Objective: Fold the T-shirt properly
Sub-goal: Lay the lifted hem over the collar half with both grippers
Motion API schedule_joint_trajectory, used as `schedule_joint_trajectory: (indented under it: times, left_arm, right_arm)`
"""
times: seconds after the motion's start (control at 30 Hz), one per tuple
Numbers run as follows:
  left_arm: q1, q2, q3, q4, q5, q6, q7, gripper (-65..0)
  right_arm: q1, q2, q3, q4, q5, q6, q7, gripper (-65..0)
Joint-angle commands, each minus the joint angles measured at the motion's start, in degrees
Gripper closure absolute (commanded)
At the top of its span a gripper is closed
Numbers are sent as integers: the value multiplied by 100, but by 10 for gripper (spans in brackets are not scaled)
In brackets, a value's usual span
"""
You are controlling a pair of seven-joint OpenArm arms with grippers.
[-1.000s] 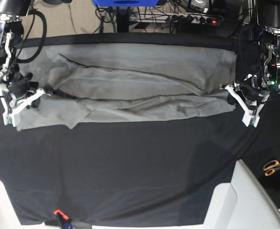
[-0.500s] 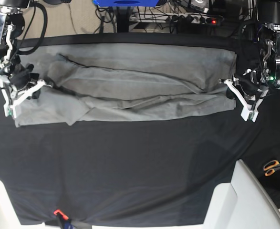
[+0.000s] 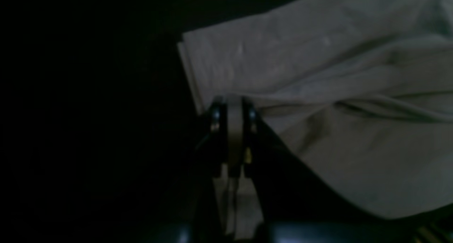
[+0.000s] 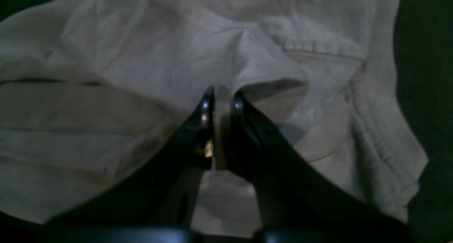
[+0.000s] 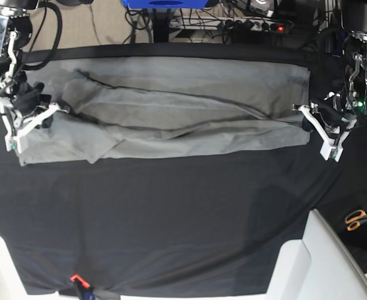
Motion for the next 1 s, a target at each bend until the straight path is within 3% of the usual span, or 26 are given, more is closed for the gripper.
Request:
schedule_joint_trajectory:
  times: [0.0,0.87,0.97]
  left_arm:
    - [-109,-165,29,69,-28,17,-90,0]
    - [-91,-218,161,77,-28,17,-90,0]
    - [-91,-235,416,77,-28,17,-90,0]
  right_arm:
    - [60,68,117,106,43,3,99,0]
    - [-19,60,293,80,34,3,73,0]
    - [-28,60,293,80,34,3,73,-5]
